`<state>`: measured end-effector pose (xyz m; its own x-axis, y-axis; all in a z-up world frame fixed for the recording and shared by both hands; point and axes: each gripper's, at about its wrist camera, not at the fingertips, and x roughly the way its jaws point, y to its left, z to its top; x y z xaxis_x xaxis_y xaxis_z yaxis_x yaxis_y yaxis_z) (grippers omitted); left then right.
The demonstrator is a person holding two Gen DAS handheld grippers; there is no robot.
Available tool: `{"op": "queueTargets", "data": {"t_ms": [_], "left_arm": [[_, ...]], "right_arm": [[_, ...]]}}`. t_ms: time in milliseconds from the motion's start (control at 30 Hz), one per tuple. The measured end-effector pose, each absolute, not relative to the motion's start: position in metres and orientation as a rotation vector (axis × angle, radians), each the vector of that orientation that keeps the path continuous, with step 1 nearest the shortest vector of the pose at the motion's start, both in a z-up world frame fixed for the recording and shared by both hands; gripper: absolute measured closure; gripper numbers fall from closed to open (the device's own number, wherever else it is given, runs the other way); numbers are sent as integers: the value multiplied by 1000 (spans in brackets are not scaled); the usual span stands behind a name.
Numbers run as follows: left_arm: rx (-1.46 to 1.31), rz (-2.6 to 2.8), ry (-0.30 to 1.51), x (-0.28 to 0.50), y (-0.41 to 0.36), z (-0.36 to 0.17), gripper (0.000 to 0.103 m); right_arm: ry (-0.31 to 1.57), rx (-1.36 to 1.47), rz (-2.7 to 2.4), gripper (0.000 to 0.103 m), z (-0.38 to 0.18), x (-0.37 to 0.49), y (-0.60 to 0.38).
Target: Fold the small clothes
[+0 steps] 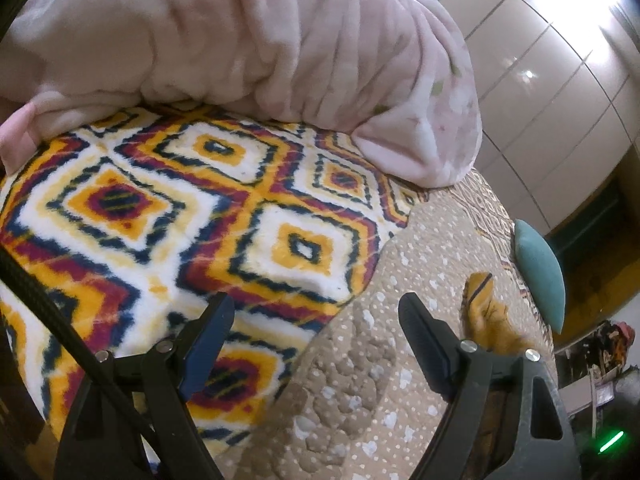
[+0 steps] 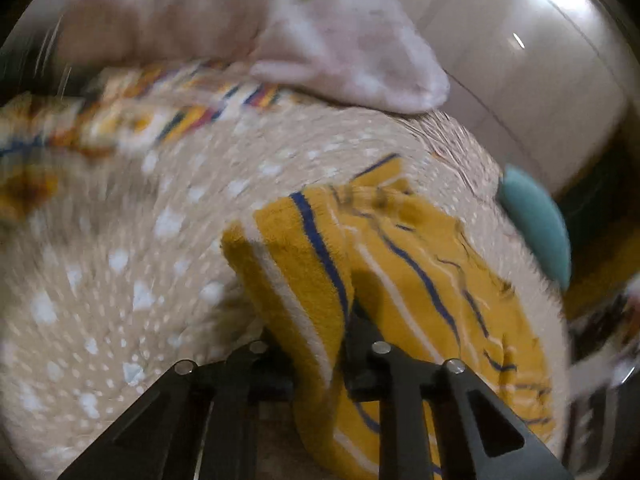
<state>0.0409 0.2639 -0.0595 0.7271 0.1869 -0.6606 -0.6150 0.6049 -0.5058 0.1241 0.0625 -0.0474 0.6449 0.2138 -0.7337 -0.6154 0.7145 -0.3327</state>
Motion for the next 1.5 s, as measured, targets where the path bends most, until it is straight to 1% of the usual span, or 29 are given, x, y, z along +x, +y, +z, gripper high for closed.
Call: {"op": "queueTargets", "data": {"t_ms": [133,233,333,467,533,600,733,1000,1033,1067,1100,1133,1167,1300,1333,1400,1467,1500], "left_arm": [[-755,487,605,48,252,-57,20],[-729,470,611,54,239,-54,20],[-708,424,607,60,223,-49,20],[-640,355,622,74,186,-45,20],[-602,315,636,81,165,-44,20],[-556,269,659,89,141,-44,20],[-499,161,730,101,91,-45,20],[-335,11,814,137,-16,-24,20],[-306,-2,809,142,-32,-18,20],[-284,-12,803,143,-45,-15,20],[-260,-21,797,146,-56,-12,20],[-234,-29,792,150,-69,-11,20],[-201,-38,787,155,-83,-10,20],[-88,-10,824,171,-121,-31,20],[-75,-7,835,171,-125,-37,20],[-55,9,832,167,-130,-50,20],[-55,24,799,159,-130,-56,17],[-62,41,784,155,-128,-59,10]], "right_arm": [[703,-295,452,87,21,153,-19],[697,-95,366,87,46,169,-101],[724,106,221,87,36,173,-204],[859,248,135,87,-17,168,-281],[900,336,159,86,-44,164,-301],[909,389,197,86,-55,163,-306],[895,371,282,86,-58,161,-298],[873,489,450,86,-80,144,-339],[866,507,460,84,-81,142,-345],[855,523,463,81,-82,139,-354],[844,527,458,74,-83,134,-361],[824,527,455,72,-83,128,-372],[814,528,453,72,-83,126,-380],[796,603,433,72,-92,113,-420],[791,656,440,74,-96,111,-430],[781,687,445,74,-97,113,-439],[773,647,435,74,-94,109,-437],[770,612,426,74,-92,107,-433]]}}
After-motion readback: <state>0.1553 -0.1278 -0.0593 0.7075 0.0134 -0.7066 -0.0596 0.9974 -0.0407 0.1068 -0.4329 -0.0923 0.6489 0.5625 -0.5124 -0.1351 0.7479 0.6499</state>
